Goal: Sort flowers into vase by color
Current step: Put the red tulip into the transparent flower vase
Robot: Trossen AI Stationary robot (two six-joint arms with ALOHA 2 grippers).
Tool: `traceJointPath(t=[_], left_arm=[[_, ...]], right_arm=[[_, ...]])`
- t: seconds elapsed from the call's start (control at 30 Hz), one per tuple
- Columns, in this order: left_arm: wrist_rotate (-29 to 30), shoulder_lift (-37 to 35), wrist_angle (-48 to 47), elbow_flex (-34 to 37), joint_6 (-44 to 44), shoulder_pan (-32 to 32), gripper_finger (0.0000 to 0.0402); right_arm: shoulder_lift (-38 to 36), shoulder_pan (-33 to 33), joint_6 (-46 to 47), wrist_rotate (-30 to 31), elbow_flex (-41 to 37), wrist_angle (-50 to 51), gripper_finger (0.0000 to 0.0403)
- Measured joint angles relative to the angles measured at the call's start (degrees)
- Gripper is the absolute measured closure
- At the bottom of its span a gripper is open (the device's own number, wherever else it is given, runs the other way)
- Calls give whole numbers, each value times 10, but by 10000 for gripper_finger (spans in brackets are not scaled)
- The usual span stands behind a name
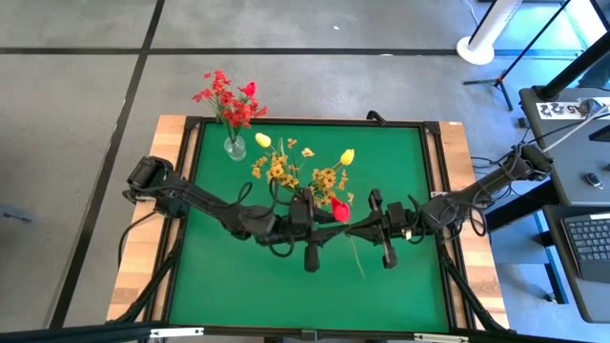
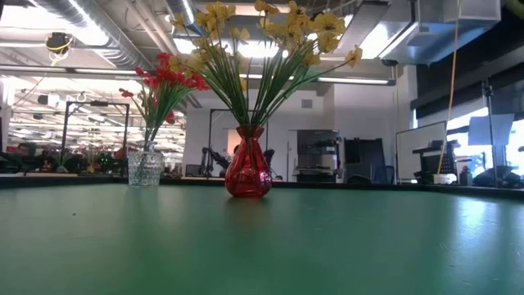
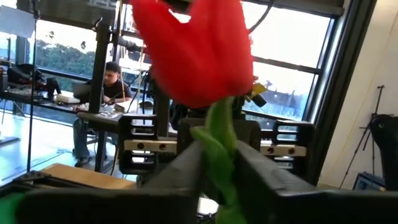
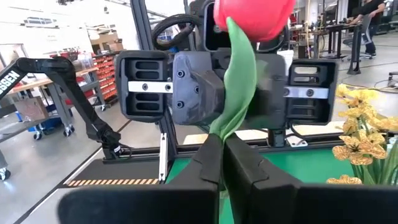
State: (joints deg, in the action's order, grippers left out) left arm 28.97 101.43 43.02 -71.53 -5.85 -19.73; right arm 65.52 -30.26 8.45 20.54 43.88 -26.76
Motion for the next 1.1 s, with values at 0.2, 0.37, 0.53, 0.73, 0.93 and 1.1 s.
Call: traceJointPath(t=[0.2, 0.37, 0.53, 0.73, 0.93, 1.1], left_arm=[[31, -3, 2, 0, 15, -12, 390], [112, -30, -9, 0, 80, -41, 397], [234, -79, -38, 0, 175, -97, 399], [417, -154, -38, 0, 296, -193, 400], [610, -208, -55, 1, 358, -276, 401], [611, -237, -101, 22, 349, -280, 401]], right_arm=[[-8, 0, -31, -7, 0, 0, 340], [-45, -3, -45, -45, 0, -3, 238], [-100, -2, -44, -82, 0, 23, 136], [-174, -2, -42, -85, 0, 102, 76], [-203, -2, -42, -81, 0, 137, 80], [-208, -2, -56, -75, 0, 156, 93]])
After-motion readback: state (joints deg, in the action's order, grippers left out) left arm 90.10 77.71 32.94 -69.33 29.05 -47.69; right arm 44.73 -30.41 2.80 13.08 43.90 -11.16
